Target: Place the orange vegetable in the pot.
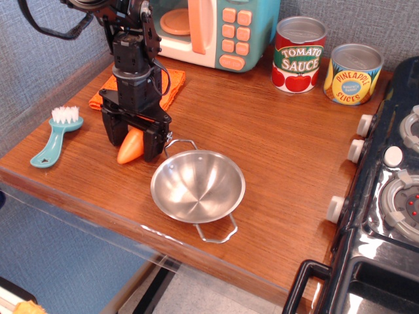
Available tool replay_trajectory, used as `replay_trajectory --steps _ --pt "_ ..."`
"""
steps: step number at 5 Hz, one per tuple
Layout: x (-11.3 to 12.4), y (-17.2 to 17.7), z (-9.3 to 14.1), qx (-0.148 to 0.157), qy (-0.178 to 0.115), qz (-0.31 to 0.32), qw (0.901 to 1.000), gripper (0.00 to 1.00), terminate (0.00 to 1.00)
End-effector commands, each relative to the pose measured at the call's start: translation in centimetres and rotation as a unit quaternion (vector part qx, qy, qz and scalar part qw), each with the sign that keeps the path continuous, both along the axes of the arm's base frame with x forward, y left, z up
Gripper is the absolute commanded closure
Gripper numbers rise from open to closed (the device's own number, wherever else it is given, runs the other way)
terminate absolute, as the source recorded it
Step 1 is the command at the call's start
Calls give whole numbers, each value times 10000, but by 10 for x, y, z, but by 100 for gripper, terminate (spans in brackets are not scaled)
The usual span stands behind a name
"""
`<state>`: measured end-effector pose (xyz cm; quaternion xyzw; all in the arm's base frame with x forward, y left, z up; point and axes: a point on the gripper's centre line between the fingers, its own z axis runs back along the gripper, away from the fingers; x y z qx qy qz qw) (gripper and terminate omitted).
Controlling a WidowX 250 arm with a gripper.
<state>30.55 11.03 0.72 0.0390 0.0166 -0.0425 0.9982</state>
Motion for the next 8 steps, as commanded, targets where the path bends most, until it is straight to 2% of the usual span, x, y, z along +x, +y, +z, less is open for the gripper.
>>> replay_trajectory --steps 1,2,3,4,5,6,7,8 --pt "-8 2 -2 -75 -17 51 10000 100 0" --pt "-12 -1 10 -79 -138 6 9999 100 0" --pt "-16 -15 58 143 -730 -69 9972 100 0" --pt "-30 -53 93 123 -1234 -510 9910 100 0" --pt "-50 -101 92 77 -1242 -1086 9863 100 0" --pt "-59 -134 75 125 -1010 -1448 9842 100 0" --pt "-51 -141 63 242 -880 -1414 9857 100 0" --pt "-40 -129 55 327 -824 -1165 9892 100 0"
